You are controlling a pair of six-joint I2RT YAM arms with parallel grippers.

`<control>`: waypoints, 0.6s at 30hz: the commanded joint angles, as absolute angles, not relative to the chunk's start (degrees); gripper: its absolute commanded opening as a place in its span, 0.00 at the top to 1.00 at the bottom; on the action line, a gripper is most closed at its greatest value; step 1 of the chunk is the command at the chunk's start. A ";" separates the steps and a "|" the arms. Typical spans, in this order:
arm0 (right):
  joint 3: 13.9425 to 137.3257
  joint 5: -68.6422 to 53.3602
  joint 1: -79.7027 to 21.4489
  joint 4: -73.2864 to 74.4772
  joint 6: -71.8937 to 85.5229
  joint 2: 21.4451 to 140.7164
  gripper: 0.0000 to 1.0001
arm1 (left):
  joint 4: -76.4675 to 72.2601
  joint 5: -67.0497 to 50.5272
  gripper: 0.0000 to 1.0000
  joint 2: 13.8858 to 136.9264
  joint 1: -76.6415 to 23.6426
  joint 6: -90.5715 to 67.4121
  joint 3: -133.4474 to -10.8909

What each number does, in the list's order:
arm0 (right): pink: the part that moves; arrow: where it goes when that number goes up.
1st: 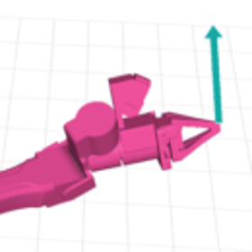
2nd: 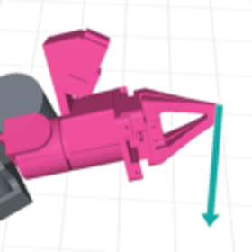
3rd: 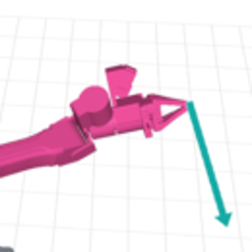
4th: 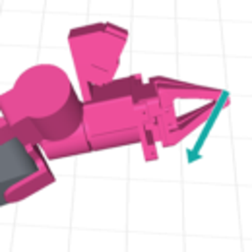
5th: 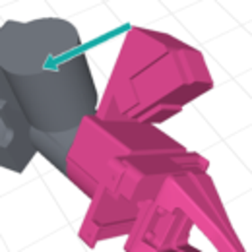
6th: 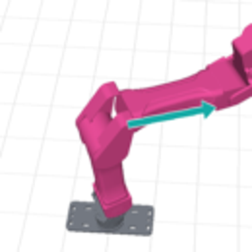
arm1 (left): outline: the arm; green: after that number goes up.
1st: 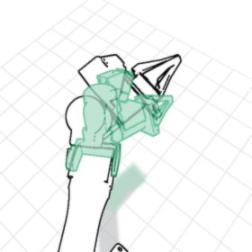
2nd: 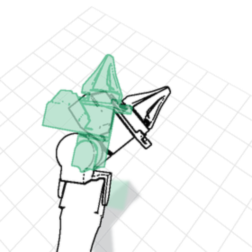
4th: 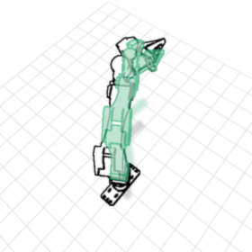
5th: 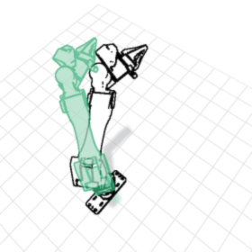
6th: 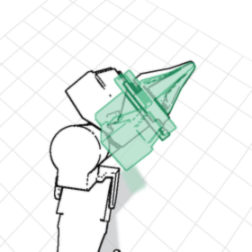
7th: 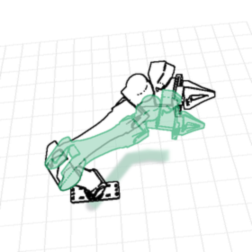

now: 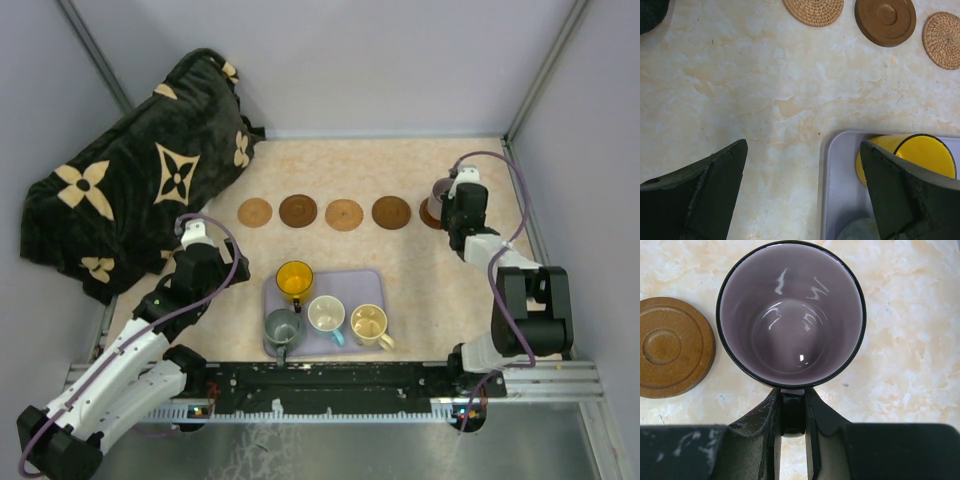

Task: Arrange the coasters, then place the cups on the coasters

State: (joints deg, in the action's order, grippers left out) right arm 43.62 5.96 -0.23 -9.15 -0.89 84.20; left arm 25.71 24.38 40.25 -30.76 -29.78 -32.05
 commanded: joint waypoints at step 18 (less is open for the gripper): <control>47.46 6.67 0.00 -18.18 0.53 84.97 1.00 | 24.96 24.05 0.00 41.30 -30.99 -30.23 -31.13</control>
